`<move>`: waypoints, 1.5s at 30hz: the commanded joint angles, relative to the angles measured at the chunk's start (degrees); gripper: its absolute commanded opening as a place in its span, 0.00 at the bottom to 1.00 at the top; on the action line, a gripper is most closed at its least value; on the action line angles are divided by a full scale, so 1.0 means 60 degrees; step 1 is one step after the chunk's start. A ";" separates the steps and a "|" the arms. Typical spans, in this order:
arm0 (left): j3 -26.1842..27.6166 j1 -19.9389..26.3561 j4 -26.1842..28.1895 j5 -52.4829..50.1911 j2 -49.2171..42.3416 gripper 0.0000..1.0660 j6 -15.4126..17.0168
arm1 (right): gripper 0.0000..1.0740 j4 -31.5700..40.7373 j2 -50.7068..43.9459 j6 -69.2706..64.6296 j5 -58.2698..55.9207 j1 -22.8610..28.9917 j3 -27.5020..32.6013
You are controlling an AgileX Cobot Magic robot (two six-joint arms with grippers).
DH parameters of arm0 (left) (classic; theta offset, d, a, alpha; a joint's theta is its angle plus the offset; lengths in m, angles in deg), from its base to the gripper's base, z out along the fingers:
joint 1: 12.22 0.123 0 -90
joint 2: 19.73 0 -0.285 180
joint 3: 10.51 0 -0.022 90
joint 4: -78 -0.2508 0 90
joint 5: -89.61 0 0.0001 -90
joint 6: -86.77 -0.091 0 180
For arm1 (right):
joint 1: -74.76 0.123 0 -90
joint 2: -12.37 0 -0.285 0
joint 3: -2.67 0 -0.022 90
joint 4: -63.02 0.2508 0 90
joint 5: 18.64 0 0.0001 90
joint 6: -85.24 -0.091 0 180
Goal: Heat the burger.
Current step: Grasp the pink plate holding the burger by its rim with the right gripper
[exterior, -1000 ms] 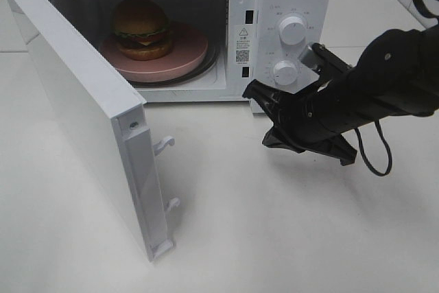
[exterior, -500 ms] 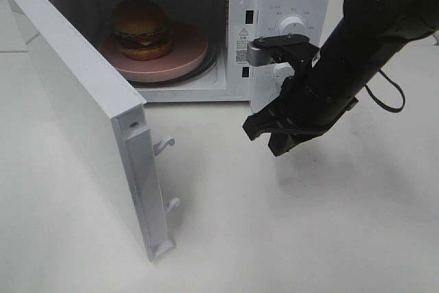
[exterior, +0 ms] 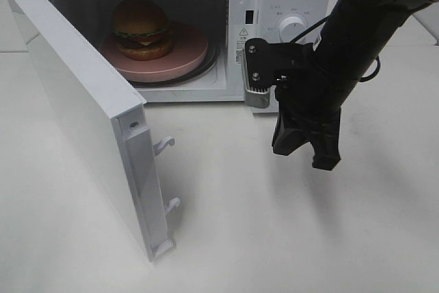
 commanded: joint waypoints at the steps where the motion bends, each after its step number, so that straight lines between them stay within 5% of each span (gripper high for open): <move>1: -0.0038 0.0019 0.0076 -0.0124 -0.0181 0.94 0.0057 | 0.07 -0.0057 -0.0076 0.2578 -0.0095 -0.0010 -0.0057; 9: -0.0038 0.0019 0.0076 -0.0124 -0.0181 0.94 0.0057 | 0.12 -0.0764 -0.0076 0.3743 0.0477 -0.0010 -0.0057; 14: -0.0038 0.0019 0.0076 -0.0124 -0.0181 0.94 0.0057 | 0.26 -0.1366 -0.0076 0.3762 0.0850 0.0229 -0.0057; 24: -0.0038 0.0019 0.0076 -0.0124 -0.0181 0.94 0.0057 | 0.90 -0.1442 -0.0076 0.1919 0.2903 0.0831 -0.0057; 45: -0.0038 0.0019 0.0076 -0.0124 -0.0181 0.94 0.0057 | 0.90 -0.2655 0.0726 0.1070 0.4211 0.1241 -0.1299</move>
